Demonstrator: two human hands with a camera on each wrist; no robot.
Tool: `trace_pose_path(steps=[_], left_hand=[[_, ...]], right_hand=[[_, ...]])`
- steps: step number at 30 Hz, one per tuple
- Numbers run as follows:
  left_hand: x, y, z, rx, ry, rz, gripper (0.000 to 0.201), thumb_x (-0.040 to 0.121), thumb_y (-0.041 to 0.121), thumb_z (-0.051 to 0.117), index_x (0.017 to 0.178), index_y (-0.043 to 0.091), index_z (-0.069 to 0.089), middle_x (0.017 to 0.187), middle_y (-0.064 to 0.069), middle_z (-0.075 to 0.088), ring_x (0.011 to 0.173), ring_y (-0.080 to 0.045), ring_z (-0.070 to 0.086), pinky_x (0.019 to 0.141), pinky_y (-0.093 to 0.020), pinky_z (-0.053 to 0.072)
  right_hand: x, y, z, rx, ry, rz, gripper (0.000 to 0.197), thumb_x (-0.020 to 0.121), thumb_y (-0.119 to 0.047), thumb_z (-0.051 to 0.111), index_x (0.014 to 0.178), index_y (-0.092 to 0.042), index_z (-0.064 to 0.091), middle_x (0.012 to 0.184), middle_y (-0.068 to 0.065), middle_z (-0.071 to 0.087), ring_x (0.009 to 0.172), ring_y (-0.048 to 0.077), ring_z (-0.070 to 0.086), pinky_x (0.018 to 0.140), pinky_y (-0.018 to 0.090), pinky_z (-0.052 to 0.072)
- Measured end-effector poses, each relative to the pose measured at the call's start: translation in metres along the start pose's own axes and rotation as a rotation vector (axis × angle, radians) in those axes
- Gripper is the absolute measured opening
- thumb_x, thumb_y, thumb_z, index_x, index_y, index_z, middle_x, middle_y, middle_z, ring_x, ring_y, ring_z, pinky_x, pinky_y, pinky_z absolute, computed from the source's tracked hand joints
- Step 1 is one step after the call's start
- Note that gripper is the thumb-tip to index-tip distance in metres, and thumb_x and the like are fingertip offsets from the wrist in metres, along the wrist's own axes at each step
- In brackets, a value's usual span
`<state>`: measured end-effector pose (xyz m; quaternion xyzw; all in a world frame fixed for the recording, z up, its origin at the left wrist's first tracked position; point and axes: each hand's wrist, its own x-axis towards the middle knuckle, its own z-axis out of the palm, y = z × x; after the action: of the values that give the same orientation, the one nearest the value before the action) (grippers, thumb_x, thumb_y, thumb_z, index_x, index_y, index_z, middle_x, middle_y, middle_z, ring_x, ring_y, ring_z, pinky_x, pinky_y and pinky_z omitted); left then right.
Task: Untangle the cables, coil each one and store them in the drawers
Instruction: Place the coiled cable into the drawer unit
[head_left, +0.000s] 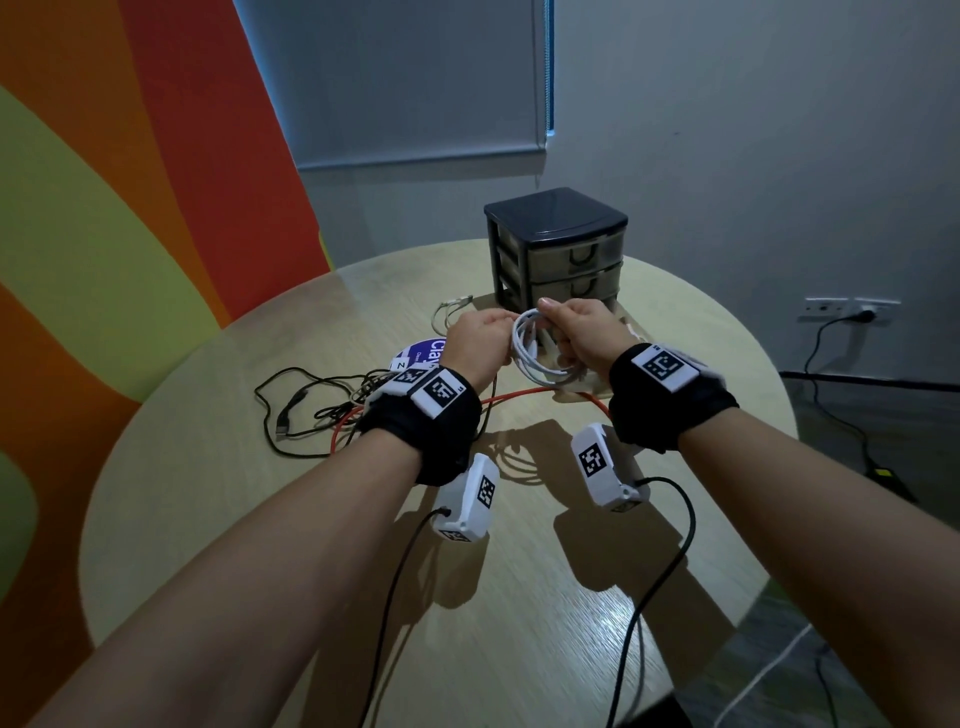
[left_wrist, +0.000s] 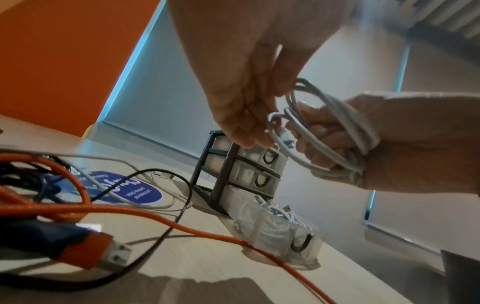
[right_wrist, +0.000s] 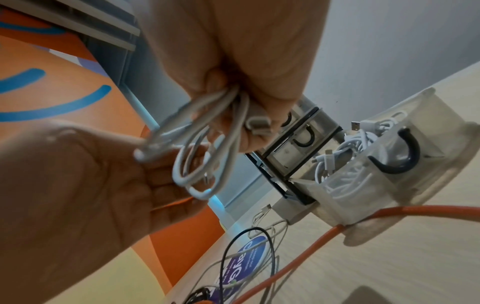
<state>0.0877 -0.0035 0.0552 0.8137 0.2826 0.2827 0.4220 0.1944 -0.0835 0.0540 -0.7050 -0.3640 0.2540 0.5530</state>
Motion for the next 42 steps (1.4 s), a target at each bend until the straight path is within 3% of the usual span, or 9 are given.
trace_pose_path(steps=[3,9,15,18,25,30,33,37,42], left_hand=[[0.0,0.001,0.001,-0.106,0.008,-0.097,0.027,0.096,0.025,0.048,0.076,0.014,0.062,0.073,-0.006,0.06,0.076,-0.026,0.057,0.081,-0.041,0.051],[-0.005,-0.001,0.006,0.032,-0.036,-0.001,0.018,0.092,0.017,0.055,0.1,0.01,0.069,0.071,0.0,0.06,0.066,-0.014,0.055,0.068,-0.031,0.048],[-0.011,0.008,0.014,-0.04,0.014,-0.01,0.021,0.094,0.018,0.046,0.114,0.016,0.054,0.085,-0.001,0.057,0.066,-0.013,0.054,0.059,-0.029,0.047],[-0.013,0.009,0.013,-0.103,-0.031,0.015,0.026,0.09,0.018,0.055,0.115,0.017,0.05,0.092,-0.006,0.061,0.076,-0.017,0.059,0.066,-0.031,0.05],[-0.016,0.005,0.017,0.149,0.051,0.248,0.029,0.088,0.012,0.061,0.115,0.01,0.054,0.098,-0.003,0.063,0.089,-0.017,0.062,0.08,-0.03,0.053],[-0.016,0.001,0.017,0.326,0.162,0.354,0.025,0.093,0.022,0.055,0.111,0.005,0.054,0.093,-0.013,0.067,0.082,-0.023,0.063,0.066,-0.025,0.045],[-0.014,-0.003,0.016,0.376,0.195,0.371,0.027,0.093,0.026,0.055,0.105,0.002,0.056,0.087,-0.014,0.067,0.076,-0.022,0.06,0.061,-0.02,0.038],[-0.012,-0.004,0.016,0.346,0.222,0.387,0.023,0.093,0.021,0.056,0.099,-0.002,0.057,0.082,-0.017,0.066,0.073,-0.025,0.061,0.059,-0.019,0.037],[-0.005,-0.007,0.011,0.226,0.308,0.284,0.019,0.094,0.015,0.052,0.105,0.0,0.058,0.089,-0.017,0.067,0.08,-0.028,0.064,0.07,-0.033,0.051]], right_hand=[[0.001,0.001,0.001,-0.157,0.0,-0.033,0.036,0.097,-0.033,0.046,0.067,-0.014,0.05,0.058,0.004,0.045,0.048,0.015,0.041,0.048,0.027,0.034],[0.001,0.002,0.0,-0.227,-0.04,-0.078,0.049,0.098,-0.034,0.043,0.055,-0.011,0.046,0.046,0.006,0.042,0.024,0.004,0.035,0.037,0.019,0.031],[0.0,0.009,-0.002,0.008,-0.185,-0.083,0.022,0.098,-0.033,0.044,0.082,-0.017,0.043,0.058,-0.001,0.041,0.033,0.002,0.037,0.038,0.021,0.034],[-0.004,0.01,-0.009,0.041,-0.181,-0.109,0.017,0.099,-0.025,0.042,0.085,-0.016,0.044,0.059,0.0,0.041,0.032,0.001,0.038,0.034,0.017,0.033],[0.001,0.013,-0.015,-0.039,-0.136,-0.139,0.021,0.099,-0.024,0.042,0.087,-0.01,0.053,0.059,-0.001,0.043,0.033,0.001,0.04,0.037,0.016,0.034],[-0.001,0.008,-0.013,-0.102,-0.115,-0.156,0.025,0.099,-0.025,0.043,0.084,-0.01,0.056,0.058,-0.004,0.044,0.04,0.001,0.043,0.042,0.016,0.036],[-0.003,0.008,-0.013,-0.069,-0.15,-0.117,0.031,0.099,-0.028,0.044,0.071,-0.017,0.053,0.054,-0.004,0.042,0.048,0.012,0.037,0.048,0.027,0.033],[-0.008,0.006,-0.012,0.082,-0.218,0.001,0.037,0.1,-0.034,0.037,0.073,-0.016,0.054,0.044,-0.011,0.049,0.044,0.008,0.035,0.046,0.021,0.032],[-0.012,0.004,-0.02,0.493,-0.277,0.233,0.026,0.097,-0.019,0.038,0.095,-0.006,0.061,0.072,0.005,0.06,0.061,0.015,0.056,0.064,0.028,0.047]])
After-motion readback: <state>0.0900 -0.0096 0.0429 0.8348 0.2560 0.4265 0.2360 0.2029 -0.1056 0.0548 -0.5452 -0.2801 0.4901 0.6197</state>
